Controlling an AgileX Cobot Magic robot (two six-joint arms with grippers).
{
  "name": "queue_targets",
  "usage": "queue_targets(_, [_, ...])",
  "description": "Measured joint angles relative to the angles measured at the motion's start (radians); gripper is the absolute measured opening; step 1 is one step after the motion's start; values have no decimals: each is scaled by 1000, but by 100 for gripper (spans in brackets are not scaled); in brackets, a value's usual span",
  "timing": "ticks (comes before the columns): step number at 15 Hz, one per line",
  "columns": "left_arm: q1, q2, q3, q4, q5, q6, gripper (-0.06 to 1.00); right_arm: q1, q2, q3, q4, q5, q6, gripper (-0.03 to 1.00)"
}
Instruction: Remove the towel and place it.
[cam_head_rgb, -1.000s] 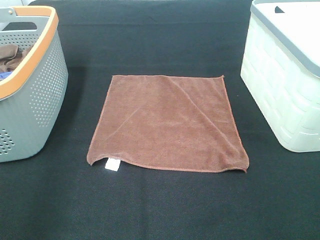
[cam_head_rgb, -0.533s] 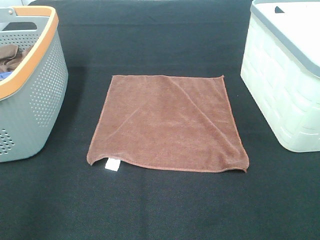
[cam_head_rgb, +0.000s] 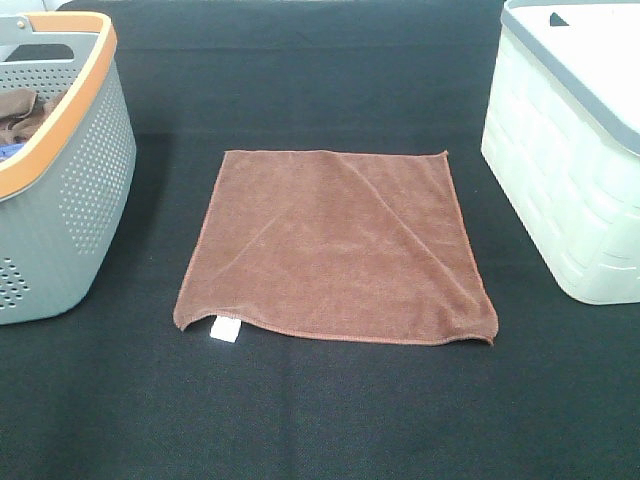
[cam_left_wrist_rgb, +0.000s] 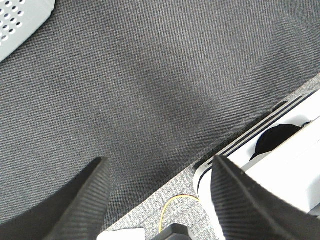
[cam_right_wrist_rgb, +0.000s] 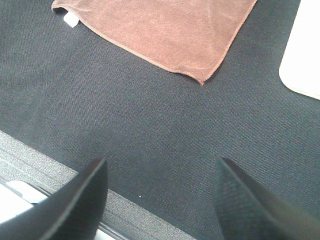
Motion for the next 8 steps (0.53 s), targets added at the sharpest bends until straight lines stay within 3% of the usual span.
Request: queue_targets(8, [0, 0, 0, 0, 0, 0, 58, 0, 0, 0, 0, 0, 1, 59])
